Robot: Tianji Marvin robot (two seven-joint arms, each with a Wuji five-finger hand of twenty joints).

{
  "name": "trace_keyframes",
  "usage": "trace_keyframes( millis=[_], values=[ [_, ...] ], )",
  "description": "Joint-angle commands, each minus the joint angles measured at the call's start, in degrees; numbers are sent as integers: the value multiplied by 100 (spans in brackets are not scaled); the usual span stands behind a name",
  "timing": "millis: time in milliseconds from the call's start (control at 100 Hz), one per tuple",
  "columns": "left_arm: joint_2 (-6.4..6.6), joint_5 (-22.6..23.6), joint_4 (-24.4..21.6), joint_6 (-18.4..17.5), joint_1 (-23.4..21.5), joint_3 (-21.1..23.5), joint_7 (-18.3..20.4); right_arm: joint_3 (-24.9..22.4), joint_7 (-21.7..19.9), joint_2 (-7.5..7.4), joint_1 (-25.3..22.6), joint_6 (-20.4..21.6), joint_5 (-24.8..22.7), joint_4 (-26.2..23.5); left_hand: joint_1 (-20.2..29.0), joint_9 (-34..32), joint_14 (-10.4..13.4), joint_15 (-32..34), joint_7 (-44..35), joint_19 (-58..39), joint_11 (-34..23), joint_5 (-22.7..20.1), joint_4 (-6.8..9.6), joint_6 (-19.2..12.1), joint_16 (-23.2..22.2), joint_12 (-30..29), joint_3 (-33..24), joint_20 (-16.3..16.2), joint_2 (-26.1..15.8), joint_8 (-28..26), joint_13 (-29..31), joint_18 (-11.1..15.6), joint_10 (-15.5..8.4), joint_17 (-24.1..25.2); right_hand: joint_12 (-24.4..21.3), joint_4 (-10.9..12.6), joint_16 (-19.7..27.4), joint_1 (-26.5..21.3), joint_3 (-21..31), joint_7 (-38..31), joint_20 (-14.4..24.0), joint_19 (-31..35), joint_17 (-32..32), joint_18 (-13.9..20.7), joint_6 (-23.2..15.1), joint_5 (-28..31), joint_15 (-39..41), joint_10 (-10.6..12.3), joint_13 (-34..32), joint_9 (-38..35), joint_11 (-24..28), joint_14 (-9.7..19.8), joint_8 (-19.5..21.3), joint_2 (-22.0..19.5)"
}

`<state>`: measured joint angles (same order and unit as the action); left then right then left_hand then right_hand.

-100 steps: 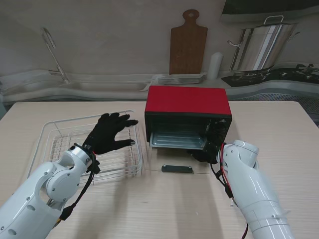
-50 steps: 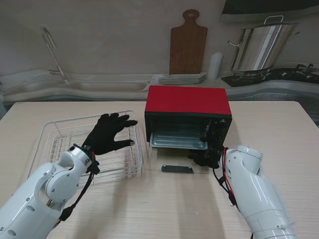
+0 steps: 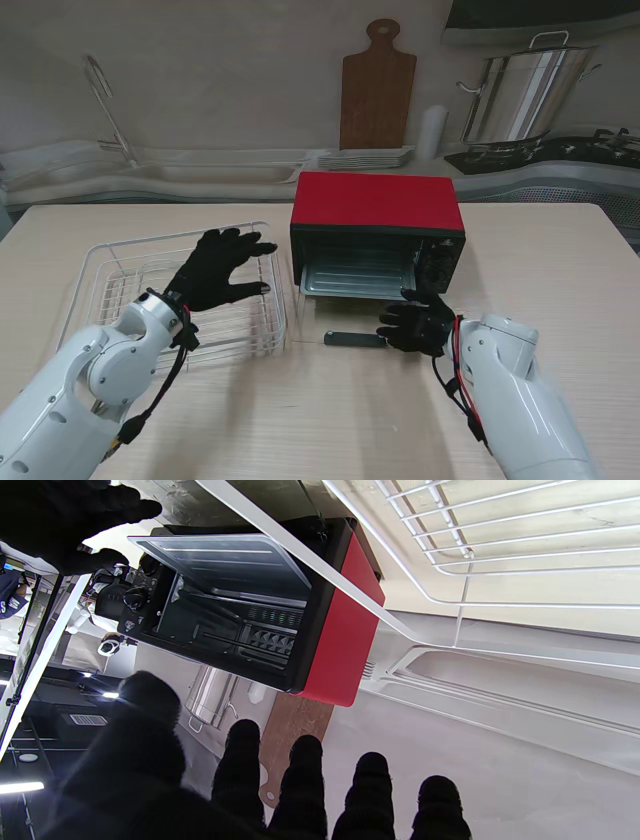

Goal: Slide the trays into the oven

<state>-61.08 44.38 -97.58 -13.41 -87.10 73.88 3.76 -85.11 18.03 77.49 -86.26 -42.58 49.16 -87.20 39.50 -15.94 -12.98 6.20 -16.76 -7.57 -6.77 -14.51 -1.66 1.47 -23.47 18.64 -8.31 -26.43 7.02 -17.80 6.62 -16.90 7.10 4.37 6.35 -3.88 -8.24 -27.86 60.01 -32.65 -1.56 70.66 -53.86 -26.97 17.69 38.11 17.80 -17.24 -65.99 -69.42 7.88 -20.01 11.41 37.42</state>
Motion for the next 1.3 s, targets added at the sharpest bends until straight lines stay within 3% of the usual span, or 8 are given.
trace_keyframes(
  millis=[0,450,610,710,790,890,1030,1290],
  values=[
    [-13,-18,-79,-27,-51,17,104,31,-197,-41,-261,49,-61,-113,71,188,94,-101,-18,307,-23,166,185,95,39,38,87,117,-137,-73,-174,157,-70,67,-35,12,81,129,-122,-9,8,-60,82,-295,53,183,-68,-198,-168,-136,-16,-120,-55,-35],
    [18,20,-122,-183,-108,66,222,391,-1308,-552,-1054,1163,-1719,-1350,76,194,92,-100,-10,303,-20,173,190,87,34,40,112,119,-150,-78,-171,159,-69,66,35,48,-100,110,41,-11,5,-622,587,-506,-1045,316,-64,157,430,198,53,112,296,-54],
    [21,33,-166,-219,-160,96,228,688,-1572,-736,-1084,1706,-2860,-1544,84,187,97,-100,-7,297,-20,177,193,96,34,40,116,113,-151,-79,-169,156,-68,68,1055,44,-396,97,119,-27,131,-697,1067,-508,-1290,264,298,286,941,1647,2173,198,636,30],
    [18,47,-164,-237,-185,103,192,902,-1728,-852,-1026,2080,-3589,-1539,84,191,86,-100,-6,295,-18,173,194,90,33,40,120,110,-154,-79,-172,156,-75,68,1259,57,-648,153,193,-118,540,-485,1730,-316,-1585,236,644,503,1506,2190,2721,341,738,9],
    [13,67,-154,-262,-205,107,143,1062,-1821,-929,-967,2370,-4081,-1505,87,185,86,-98,-5,294,-20,171,195,92,32,41,122,108,-154,-79,-168,155,-74,69,1283,85,-893,185,268,-146,1533,-242,2435,-2,-1665,126,1010,680,2011,2362,2834,458,785,-63],
    [11,113,-151,-284,-233,115,92,1270,-1878,-1014,-900,2726,-4738,-1441,90,183,96,-101,-5,292,-15,164,197,89,34,38,125,105,-153,-79,-166,150,-59,70,1317,145,-1032,197,600,-156,2026,4,2919,270,-1655,-43,1199,778,2441,2580,2889,585,761,23],
    [9,135,-147,-286,-248,111,69,1532,-1896,-1106,-817,3102,-5526,-1360,85,182,90,-100,-2,290,-14,167,197,83,34,37,134,101,-160,-79,-167,154,-71,71,1300,240,-985,147,1097,-141,2176,-145,3177,411,-1609,-196,1044,812,2706,2803,2836,715,647,130],
    [1,168,-127,-296,-254,102,-9,2059,-1887,-1283,-457,3591,-7321,-967,91,185,136,-105,4,291,-16,165,202,82,45,38,146,99,-162,-79,-169,153,-76,70,1178,266,-764,532,949,-151,2162,-434,3405,578,-1636,-355,548,966,2825,2952,2536,1004,454,-101]
  ],
)
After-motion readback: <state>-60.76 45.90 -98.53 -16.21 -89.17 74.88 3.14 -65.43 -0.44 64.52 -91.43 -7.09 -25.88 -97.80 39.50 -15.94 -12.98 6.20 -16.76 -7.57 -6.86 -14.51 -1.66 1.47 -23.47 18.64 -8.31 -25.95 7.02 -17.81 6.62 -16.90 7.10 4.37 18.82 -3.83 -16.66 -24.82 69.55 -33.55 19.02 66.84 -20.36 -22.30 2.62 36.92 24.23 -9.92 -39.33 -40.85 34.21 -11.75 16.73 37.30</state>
